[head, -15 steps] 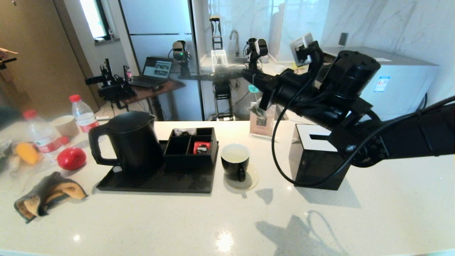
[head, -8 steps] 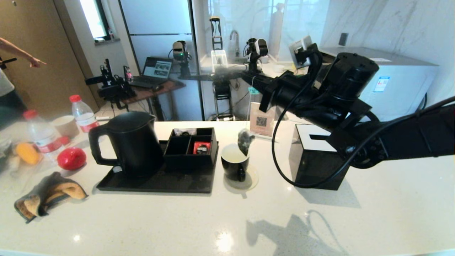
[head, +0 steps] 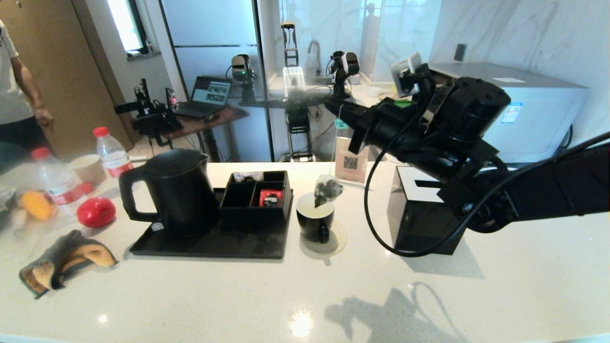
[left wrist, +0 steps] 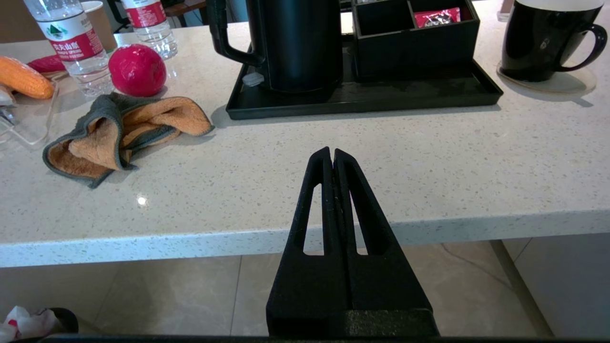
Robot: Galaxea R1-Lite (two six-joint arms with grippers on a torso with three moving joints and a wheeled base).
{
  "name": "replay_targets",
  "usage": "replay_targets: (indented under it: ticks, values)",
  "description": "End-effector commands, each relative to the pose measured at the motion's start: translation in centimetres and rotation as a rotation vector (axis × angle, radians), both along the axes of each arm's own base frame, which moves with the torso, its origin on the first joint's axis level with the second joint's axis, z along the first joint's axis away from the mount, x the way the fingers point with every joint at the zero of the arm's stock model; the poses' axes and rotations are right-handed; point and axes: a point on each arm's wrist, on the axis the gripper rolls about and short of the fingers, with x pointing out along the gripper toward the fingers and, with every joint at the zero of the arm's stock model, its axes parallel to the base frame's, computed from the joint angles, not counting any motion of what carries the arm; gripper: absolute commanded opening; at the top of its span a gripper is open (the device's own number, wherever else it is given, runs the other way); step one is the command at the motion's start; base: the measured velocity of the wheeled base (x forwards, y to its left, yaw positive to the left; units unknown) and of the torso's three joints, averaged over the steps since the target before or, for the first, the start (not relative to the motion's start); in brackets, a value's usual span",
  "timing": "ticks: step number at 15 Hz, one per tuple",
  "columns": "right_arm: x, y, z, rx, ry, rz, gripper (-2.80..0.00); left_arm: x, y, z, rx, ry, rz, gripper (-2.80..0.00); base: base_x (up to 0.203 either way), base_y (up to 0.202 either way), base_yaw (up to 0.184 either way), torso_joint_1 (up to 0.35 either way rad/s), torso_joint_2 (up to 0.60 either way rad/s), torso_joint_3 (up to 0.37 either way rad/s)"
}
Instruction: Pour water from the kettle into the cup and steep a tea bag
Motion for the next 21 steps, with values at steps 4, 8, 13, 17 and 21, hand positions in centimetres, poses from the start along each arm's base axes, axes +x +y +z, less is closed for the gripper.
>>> replay_targets:
  ticks: [4,8,13,17,21]
  values:
    - [-0.2,-0.1,0.1,0.035,-0.005,0.013,-2.8,0.0,0.0,0.0,0.035,-0.002,-0.011,-2.8,0.0,0.0,0.0,0.0,0.0,0.0]
    - [-0.2,-0.2,0.0,0.034,-0.003,0.012,-2.8,0.0,0.0,0.0,0.063,-0.001,-0.011,-2.8,0.0,0.0,0.0,0.0,0.0,0.0]
    - [-0.2,-0.2,-0.1,0.035,0.004,0.013,-2.8,0.0,0.0,0.0,0.013,0.001,-0.006,-2.8,0.0,0.0,0.0,0.0,0.0,0.0]
    - [0.2,-0.8,-0.2,0.085,0.009,0.015,-2.8,0.0,0.0,0.0,0.01,0.001,-0.006,-2.8,0.0,0.0,0.0,0.0,0.0,0.0]
    - [0.6,-1.6,-1.3,0.1,0.043,0.006,-2.8,0.0,0.0,0.0,0.009,0.001,-0.005,-2.8,0.0,0.0,0.0,0.0,0.0,0.0]
